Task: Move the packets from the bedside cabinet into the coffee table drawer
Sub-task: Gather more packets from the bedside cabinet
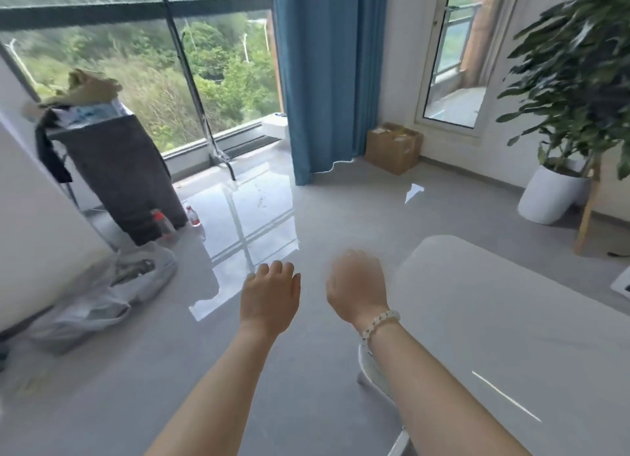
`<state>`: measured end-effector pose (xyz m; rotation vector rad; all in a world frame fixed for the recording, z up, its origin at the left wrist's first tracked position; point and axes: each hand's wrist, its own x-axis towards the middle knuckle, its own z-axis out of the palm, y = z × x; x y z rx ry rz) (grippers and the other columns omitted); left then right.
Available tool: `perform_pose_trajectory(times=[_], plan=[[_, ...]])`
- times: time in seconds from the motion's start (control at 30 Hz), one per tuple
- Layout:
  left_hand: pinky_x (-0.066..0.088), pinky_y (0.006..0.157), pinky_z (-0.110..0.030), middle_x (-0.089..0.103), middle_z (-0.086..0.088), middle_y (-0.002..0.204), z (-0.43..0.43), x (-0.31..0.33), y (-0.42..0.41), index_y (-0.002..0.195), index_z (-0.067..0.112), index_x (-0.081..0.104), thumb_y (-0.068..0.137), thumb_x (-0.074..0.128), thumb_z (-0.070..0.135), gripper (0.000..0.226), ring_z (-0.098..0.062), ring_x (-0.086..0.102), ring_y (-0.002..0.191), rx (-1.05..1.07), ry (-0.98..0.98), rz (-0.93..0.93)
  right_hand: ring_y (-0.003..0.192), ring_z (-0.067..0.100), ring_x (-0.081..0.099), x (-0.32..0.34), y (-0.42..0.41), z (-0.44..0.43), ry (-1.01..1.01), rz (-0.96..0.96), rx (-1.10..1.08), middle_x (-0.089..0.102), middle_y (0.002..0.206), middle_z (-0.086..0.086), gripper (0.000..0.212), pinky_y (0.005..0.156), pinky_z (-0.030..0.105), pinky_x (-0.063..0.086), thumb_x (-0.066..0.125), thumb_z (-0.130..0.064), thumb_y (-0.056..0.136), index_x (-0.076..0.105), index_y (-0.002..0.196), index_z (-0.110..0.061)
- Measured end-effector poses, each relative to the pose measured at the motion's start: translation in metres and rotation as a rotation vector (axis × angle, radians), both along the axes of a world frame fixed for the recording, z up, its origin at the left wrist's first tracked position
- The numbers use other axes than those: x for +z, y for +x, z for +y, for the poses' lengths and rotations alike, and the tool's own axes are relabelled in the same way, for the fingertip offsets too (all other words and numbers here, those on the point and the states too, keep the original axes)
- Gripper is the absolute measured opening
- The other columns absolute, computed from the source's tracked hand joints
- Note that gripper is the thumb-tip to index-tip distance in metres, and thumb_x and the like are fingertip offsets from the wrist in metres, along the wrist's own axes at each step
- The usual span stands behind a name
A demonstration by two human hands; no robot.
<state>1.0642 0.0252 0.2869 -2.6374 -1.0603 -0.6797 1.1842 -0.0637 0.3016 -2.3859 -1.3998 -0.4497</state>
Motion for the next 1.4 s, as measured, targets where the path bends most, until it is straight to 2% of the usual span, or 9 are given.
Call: perform_pose_trajectory(times=[0.1, 0.23, 0.33, 0.5, 0.6, 0.77, 0.93, 1.17, 1.4], plan=[[0.043, 0.044, -0.028, 0.059, -0.002, 0.058, 0.042, 0.0, -0.056, 0.066, 0.011, 0.063, 0.077, 0.07, 0.02, 0.015, -0.025, 0.057, 0.051, 0.134, 0.018, -0.039, 0.057, 0.022, 0.059, 0.007, -0.047, 0.056, -0.001, -0.026, 0.112, 0.062, 0.06, 0.003, 0.009, 0.053, 0.026, 0.046, 0.071, -0.018, 0.049, 0.064, 0.053, -0.014], [0.041, 0.043, -0.026, 0.059, -0.003, 0.056, 0.086, -0.002, -0.132, 0.065, 0.011, 0.063, 0.082, 0.041, 0.029, 0.033, -0.025, 0.056, 0.048, 0.278, 0.054, -0.056, 0.063, 0.023, 0.061, 0.005, -0.114, 0.116, -0.024, -0.031, 0.257, 0.064, 0.064, 0.004, 0.009, 0.058, 0.028, 0.047, 0.073, -0.017, 0.054, 0.067, 0.059, -0.013], [0.042, 0.043, -0.026, 0.058, -0.004, 0.055, 0.106, -0.005, -0.187, 0.064, 0.01, 0.063, 0.076, 0.06, 0.021, 0.017, -0.026, 0.056, 0.048, 0.388, 0.089, -0.075, 0.066, 0.025, 0.061, 0.005, -0.166, 0.151, -0.056, -0.023, 0.38, 0.064, 0.066, 0.005, 0.007, 0.06, 0.03, 0.047, 0.072, -0.016, 0.058, 0.067, 0.061, -0.012], [0.042, 0.044, -0.029, 0.057, -0.004, 0.057, 0.13, -0.011, -0.266, 0.063, 0.011, 0.06, 0.08, 0.037, 0.031, 0.035, -0.026, 0.056, 0.051, 0.593, 0.089, -0.097, 0.063, 0.024, 0.062, 0.003, -0.239, 0.196, -0.093, -0.054, 0.562, 0.063, 0.062, 0.005, 0.013, 0.059, 0.03, 0.048, 0.076, -0.019, 0.054, 0.065, 0.058, -0.013], [0.039, 0.044, -0.027, 0.057, -0.003, 0.057, 0.133, -0.014, -0.303, 0.063, 0.011, 0.059, 0.081, 0.036, 0.031, 0.035, -0.025, 0.055, 0.05, 0.693, 0.105, -0.102, 0.077, 0.027, 0.063, -0.001, -0.275, 0.218, -0.125, -0.056, 0.68, 0.068, 0.077, 0.008, 0.009, 0.069, 0.033, 0.048, 0.069, -0.02, 0.068, 0.069, 0.069, -0.011], [0.041, 0.046, -0.028, 0.059, -0.004, 0.064, 0.133, -0.025, -0.36, 0.069, 0.01, 0.061, 0.084, 0.034, 0.032, 0.038, -0.025, 0.057, 0.055, 0.891, 0.044, -0.105, 0.059, 0.022, 0.062, -0.004, -0.339, 0.248, -0.075, -0.079, 0.875, 0.063, 0.061, 0.003, 0.02, 0.055, 0.029, 0.05, 0.081, -0.022, 0.047, 0.064, 0.053, -0.014], [0.042, 0.045, -0.028, 0.059, -0.005, 0.063, 0.136, -0.025, -0.408, 0.065, 0.01, 0.06, 0.084, 0.035, 0.031, 0.037, -0.026, 0.057, 0.054, 1.087, 0.045, -0.071, 0.061, 0.021, 0.061, -0.015, -0.393, 0.277, -0.119, -0.099, 1.076, 0.063, 0.064, 0.003, 0.016, 0.058, 0.03, 0.049, 0.079, -0.024, 0.054, 0.065, 0.056, -0.015], [0.039, 0.043, -0.026, 0.058, -0.005, 0.062, 0.139, -0.015, -0.458, 0.065, 0.01, 0.06, 0.084, 0.035, 0.03, 0.036, -0.025, 0.056, 0.052, 1.299, 0.07, -0.083, 0.053, 0.021, 0.057, -0.004, -0.461, 0.314, -0.072, -0.071, 1.303, 0.058, 0.056, 0.002, 0.021, 0.052, 0.027, 0.046, 0.08, -0.02, 0.045, 0.061, 0.05, -0.015], [0.036, 0.042, -0.026, 0.057, -0.004, 0.061, 0.114, -0.014, -0.499, 0.067, 0.011, 0.06, 0.085, 0.033, 0.031, 0.038, -0.025, 0.054, 0.05, 1.565, 0.053, -0.008, 0.059, 0.025, 0.058, -0.01, -0.535, 0.315, -0.141, -0.058, 1.584, 0.059, 0.06, 0.004, 0.015, 0.056, 0.029, 0.044, 0.076, -0.016, 0.055, 0.062, 0.055, -0.013]])
